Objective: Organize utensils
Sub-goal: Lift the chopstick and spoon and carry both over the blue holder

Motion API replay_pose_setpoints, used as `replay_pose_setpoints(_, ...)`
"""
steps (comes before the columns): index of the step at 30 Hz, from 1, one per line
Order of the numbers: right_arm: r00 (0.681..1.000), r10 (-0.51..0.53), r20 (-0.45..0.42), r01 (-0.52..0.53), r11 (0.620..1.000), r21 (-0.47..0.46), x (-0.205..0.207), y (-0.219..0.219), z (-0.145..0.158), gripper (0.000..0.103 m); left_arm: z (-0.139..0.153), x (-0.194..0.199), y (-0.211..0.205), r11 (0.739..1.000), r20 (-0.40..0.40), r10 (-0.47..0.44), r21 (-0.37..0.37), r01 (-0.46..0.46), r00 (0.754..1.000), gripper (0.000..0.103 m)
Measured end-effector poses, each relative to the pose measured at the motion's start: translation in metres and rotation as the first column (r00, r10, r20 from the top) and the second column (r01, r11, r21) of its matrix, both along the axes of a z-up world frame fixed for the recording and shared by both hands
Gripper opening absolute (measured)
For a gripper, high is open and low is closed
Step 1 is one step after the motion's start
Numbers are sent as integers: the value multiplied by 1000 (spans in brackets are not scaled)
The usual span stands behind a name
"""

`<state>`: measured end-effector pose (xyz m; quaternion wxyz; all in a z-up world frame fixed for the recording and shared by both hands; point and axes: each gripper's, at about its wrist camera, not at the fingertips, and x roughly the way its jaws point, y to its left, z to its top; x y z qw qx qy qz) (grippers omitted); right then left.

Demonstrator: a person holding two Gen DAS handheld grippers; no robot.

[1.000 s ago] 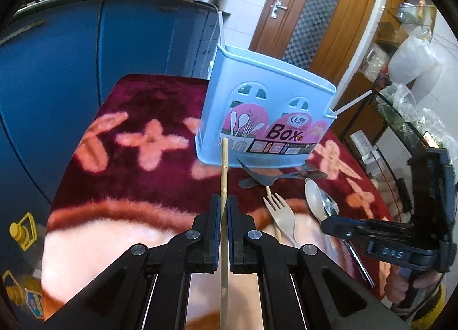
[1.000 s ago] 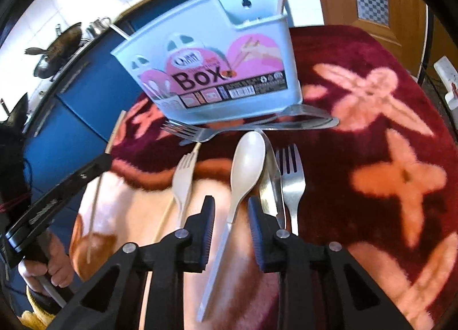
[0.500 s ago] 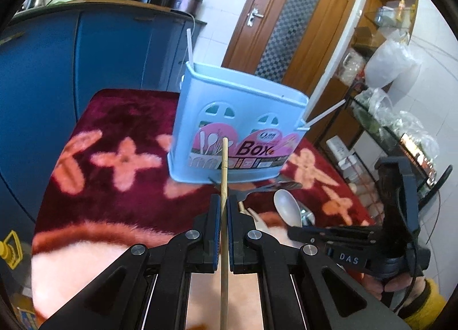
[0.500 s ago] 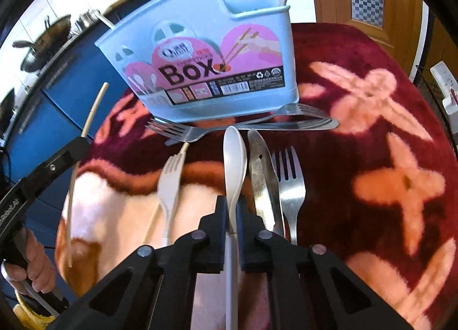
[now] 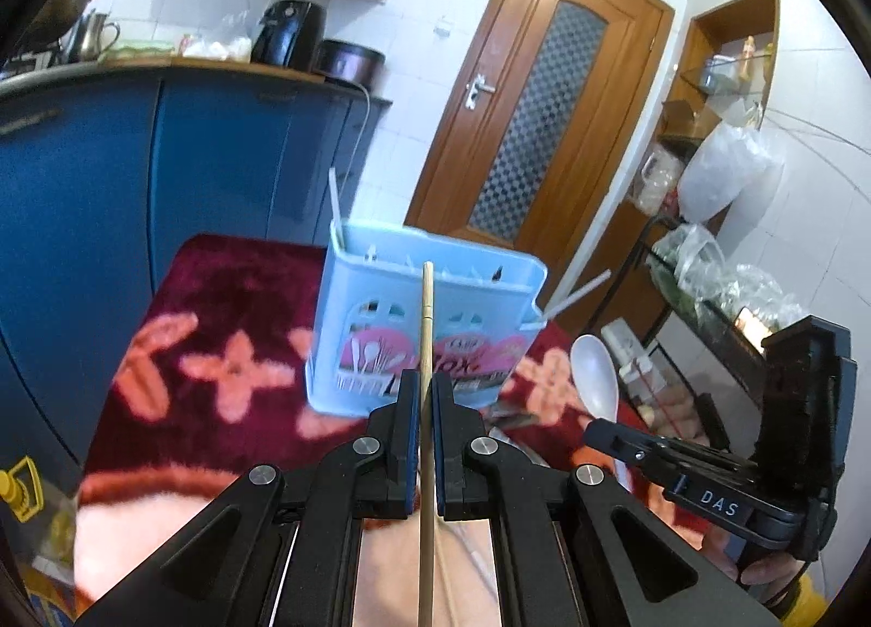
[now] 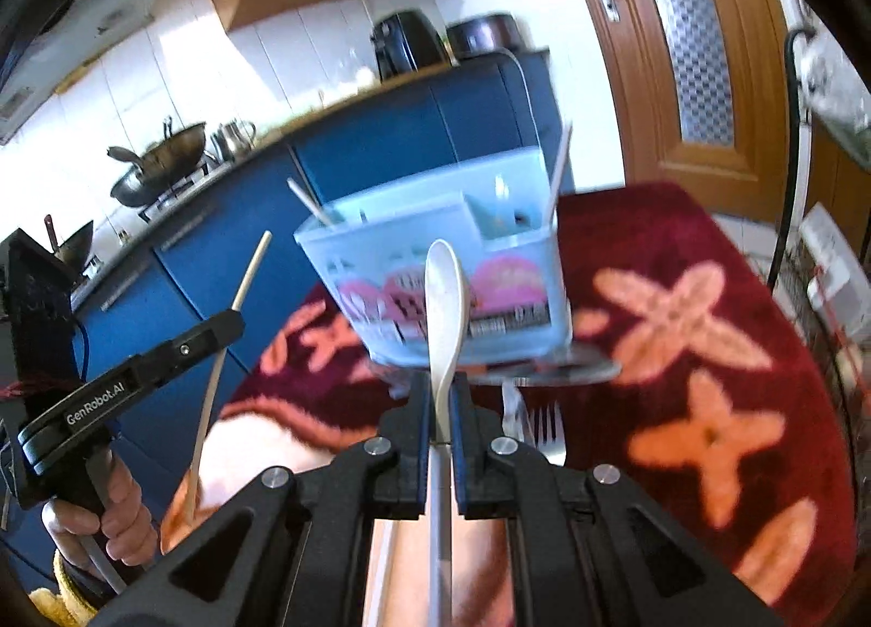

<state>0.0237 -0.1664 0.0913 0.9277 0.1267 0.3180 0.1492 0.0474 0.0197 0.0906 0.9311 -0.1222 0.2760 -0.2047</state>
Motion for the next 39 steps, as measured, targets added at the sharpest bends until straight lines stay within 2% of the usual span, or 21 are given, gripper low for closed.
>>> replay_pose_setpoints(10, 992, -12, 125, 9, 1000, 18, 25, -7, 37, 8, 35, 19, -5, 999, 81, 44, -15, -43, 996, 4)
replay_pose_setpoints(18, 970, -29, 241, 28, 1000, 7, 55, -5, 63, 8, 67, 47, -9, 997, 189, 76, -35, -71, 979, 4)
replay_pose_setpoints(26, 950, -72, 302, 73, 997, 7, 98, -7, 62, 8, 74, 94, -9, 989, 248, 120, -111, -95, 961, 4)
replay_pose_setpoints(29, 942, -88, 324, 93, 996, -2, 111, -7, 59, 8, 72, 109, -12, 984, 280, 157, -126, -126, 947, 4)
replay_pose_setpoints(39, 929, -139, 344, 159, 987, -30, 144, -8, 37, 8, 54, 151, -23, 973, 351, 228, -104, -205, 908, 4)
